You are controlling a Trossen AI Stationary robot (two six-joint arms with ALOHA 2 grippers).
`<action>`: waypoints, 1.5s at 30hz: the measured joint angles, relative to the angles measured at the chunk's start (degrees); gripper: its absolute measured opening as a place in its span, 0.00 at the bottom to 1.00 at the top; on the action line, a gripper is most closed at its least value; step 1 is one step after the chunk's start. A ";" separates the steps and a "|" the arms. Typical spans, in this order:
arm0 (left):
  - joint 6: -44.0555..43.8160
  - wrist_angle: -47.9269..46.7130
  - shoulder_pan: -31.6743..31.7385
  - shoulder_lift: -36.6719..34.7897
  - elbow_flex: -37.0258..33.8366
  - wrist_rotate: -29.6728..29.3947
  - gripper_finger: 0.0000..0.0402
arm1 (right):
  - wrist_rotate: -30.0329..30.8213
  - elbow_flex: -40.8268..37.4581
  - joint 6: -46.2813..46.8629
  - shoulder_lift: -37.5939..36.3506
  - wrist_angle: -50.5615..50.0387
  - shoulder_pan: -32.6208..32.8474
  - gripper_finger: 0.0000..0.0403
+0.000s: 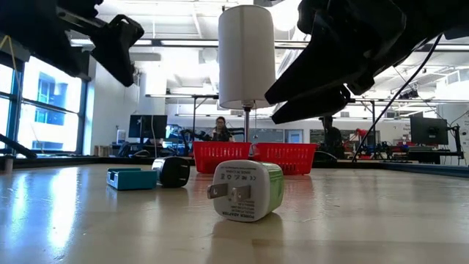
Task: Pick & Place Office items
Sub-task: Put the light blue digital clock into the right red bin
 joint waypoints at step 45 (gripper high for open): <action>9.10 32.27 16.54 0.00 -22.12 19.11 0.77 | -3.87 0.00 -1.14 0.02 0.77 -0.44 0.90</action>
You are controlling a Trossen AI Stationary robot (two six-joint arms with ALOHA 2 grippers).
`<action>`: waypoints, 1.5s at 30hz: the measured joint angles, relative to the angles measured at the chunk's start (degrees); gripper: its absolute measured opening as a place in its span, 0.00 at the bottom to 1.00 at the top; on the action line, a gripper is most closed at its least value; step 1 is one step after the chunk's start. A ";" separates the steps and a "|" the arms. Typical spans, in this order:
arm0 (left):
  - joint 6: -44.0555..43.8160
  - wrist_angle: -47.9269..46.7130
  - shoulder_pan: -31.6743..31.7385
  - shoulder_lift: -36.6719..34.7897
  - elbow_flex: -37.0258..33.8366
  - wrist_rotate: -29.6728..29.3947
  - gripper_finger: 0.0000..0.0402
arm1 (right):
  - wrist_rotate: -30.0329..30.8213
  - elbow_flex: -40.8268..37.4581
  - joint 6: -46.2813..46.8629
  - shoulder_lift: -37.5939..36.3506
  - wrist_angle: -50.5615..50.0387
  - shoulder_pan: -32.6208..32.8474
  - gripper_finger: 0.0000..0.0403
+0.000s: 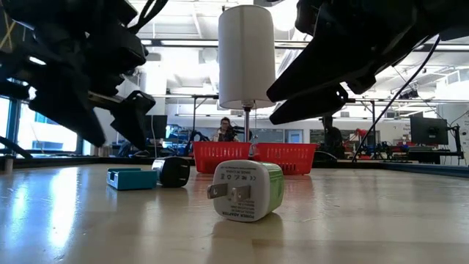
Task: Pick & Place Office items
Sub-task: Put the light blue digital clock into the right red bin
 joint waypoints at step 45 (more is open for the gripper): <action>3.21 7.40 -3.02 11.19 0.11 -1.53 0.73 | -0.48 0.02 -0.86 0.00 1.31 0.00 0.90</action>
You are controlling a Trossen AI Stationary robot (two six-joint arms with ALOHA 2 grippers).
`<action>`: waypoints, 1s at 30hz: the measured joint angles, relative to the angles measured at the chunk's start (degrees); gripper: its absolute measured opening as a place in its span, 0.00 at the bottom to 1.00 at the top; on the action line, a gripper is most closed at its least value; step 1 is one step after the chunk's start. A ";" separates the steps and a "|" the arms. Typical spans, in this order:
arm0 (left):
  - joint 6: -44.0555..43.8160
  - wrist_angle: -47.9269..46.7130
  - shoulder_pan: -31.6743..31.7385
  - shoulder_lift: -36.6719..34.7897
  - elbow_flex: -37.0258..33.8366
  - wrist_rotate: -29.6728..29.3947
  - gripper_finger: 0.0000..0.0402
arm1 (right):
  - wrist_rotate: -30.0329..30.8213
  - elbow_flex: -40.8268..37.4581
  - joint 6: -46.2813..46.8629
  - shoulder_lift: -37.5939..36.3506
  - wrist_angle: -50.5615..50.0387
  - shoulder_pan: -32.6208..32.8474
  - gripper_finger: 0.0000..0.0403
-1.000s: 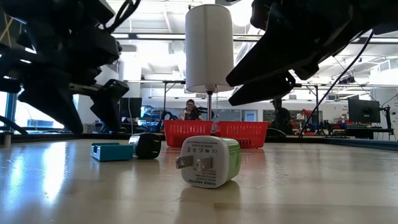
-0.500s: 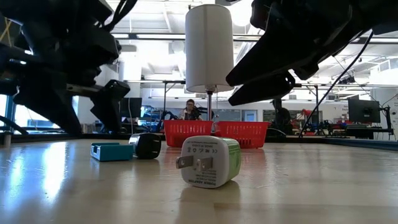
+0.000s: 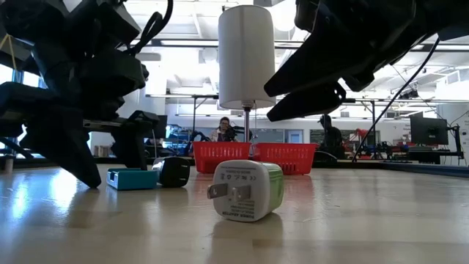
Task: Pick & Place Office items
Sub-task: Put the light blue digital clock into the right red bin
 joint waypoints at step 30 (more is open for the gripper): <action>0.99 6.35 -0.33 4.72 0.02 1.08 0.72 | -1.40 0.00 -0.57 0.00 1.28 -0.24 0.90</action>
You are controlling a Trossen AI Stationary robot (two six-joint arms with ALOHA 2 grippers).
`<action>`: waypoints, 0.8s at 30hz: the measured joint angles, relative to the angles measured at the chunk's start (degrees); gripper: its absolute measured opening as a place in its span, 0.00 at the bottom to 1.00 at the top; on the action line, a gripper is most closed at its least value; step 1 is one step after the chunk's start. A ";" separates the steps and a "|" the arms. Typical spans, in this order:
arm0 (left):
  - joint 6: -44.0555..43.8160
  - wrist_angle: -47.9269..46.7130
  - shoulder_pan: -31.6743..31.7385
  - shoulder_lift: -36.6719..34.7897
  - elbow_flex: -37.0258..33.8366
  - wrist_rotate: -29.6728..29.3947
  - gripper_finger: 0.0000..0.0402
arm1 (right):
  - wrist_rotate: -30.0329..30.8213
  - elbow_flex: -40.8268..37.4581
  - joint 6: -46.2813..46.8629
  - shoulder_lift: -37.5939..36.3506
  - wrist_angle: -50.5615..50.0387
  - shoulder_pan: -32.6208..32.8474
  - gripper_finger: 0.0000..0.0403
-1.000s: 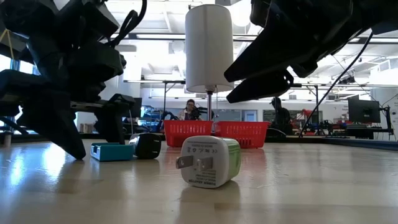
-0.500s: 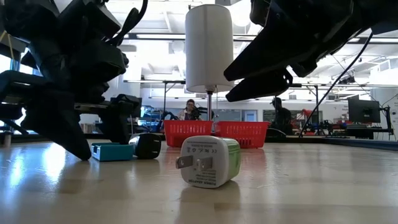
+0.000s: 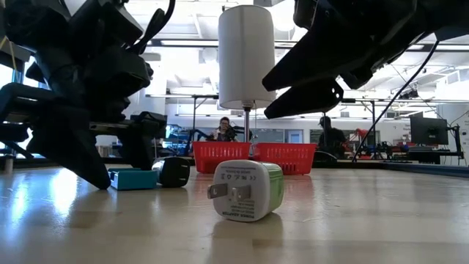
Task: Pick & Place Office items
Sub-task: Put the light blue digital clock into the right red bin
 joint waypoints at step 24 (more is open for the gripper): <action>-5.63 0.27 -0.18 0.04 -0.04 2.25 0.37 | -1.15 0.00 0.14 0.00 -0.01 0.00 0.90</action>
